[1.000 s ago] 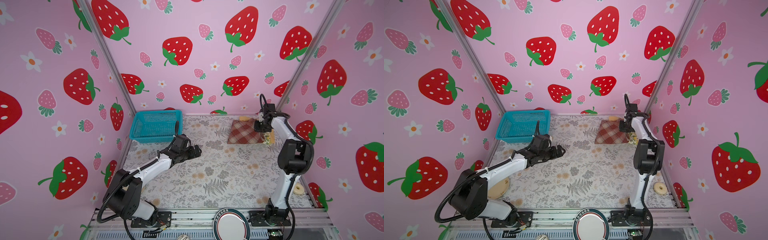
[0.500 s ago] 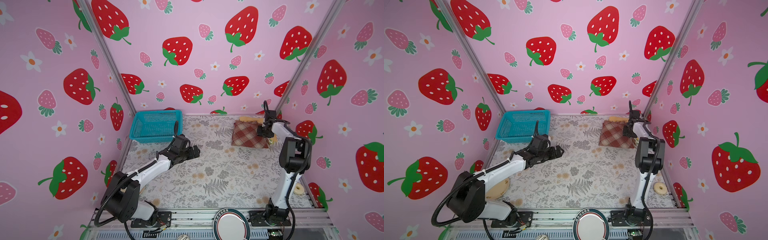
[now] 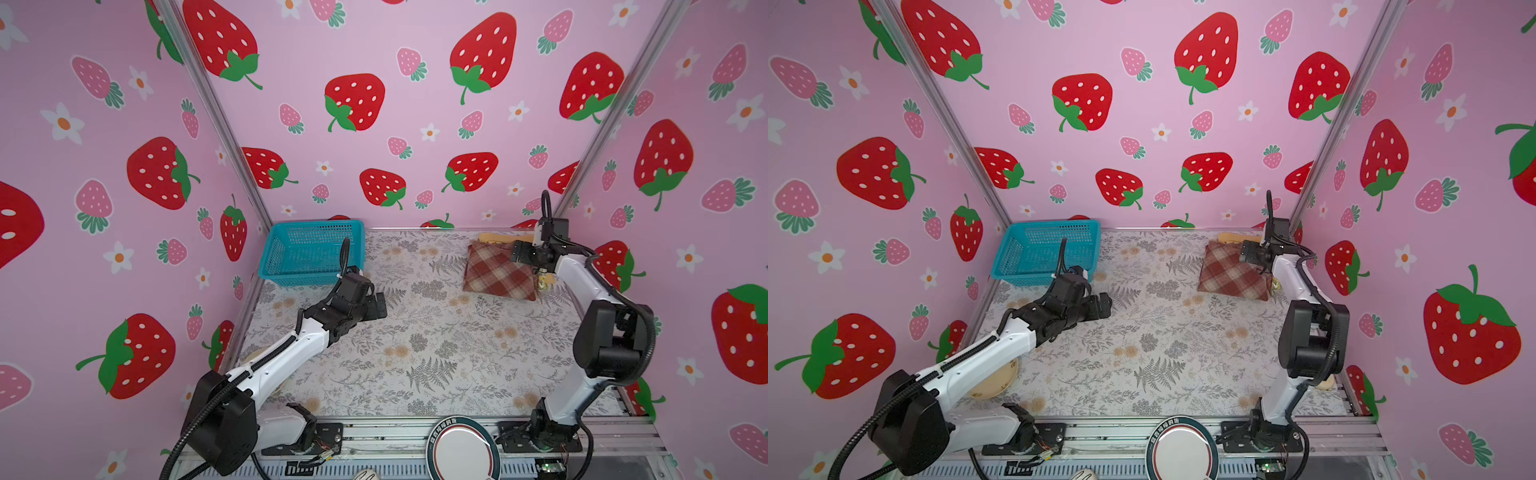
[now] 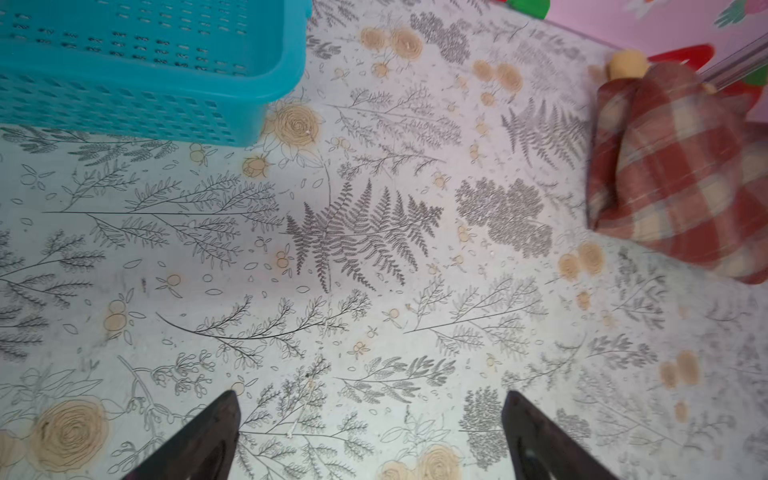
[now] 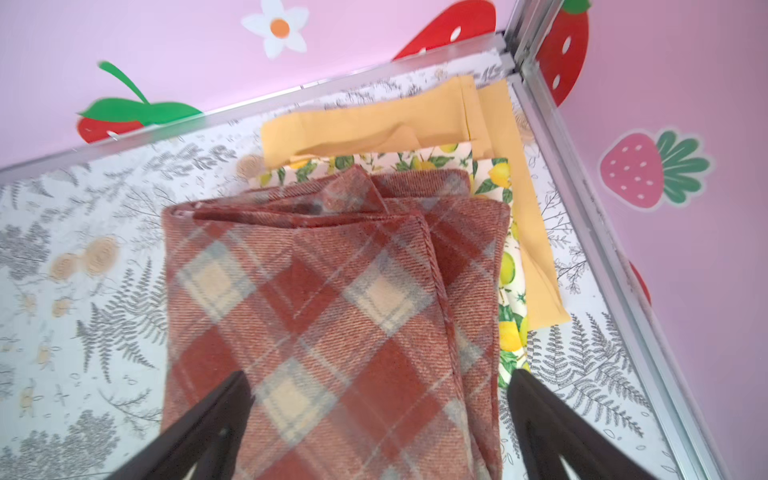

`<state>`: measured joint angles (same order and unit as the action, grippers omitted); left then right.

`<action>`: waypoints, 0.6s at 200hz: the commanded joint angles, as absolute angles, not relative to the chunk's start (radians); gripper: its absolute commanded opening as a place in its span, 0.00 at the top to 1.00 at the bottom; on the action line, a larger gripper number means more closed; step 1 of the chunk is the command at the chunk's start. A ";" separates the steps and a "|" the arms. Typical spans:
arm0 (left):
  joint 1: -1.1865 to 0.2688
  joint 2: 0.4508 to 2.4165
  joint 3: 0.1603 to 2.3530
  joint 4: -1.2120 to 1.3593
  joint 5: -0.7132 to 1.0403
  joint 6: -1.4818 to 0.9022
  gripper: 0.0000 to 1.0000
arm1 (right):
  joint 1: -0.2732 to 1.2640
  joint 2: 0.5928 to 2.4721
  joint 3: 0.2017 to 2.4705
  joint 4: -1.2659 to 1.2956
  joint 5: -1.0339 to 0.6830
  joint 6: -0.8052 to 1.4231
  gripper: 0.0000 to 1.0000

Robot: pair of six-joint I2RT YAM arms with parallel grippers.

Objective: Fold and stack the skirts

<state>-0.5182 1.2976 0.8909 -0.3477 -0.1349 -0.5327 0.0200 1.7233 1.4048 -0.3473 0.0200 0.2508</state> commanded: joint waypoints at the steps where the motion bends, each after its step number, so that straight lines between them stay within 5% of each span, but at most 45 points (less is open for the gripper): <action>1: -0.522 1.302 0.929 -0.400 -0.233 -0.497 0.01 | 0.047 1.653 1.342 -0.293 -0.004 0.276 0.00; 78: -0.474 1.129 0.562 0.112 -0.736 -0.131 0.01 | 0.115 1.359 0.944 0.029 -0.129 0.338 0.00; 120: -0.381 1.189 0.459 0.452 -0.755 -0.014 0.01 | 0.121 1.283 0.789 0.166 -0.126 0.365 0.00</action>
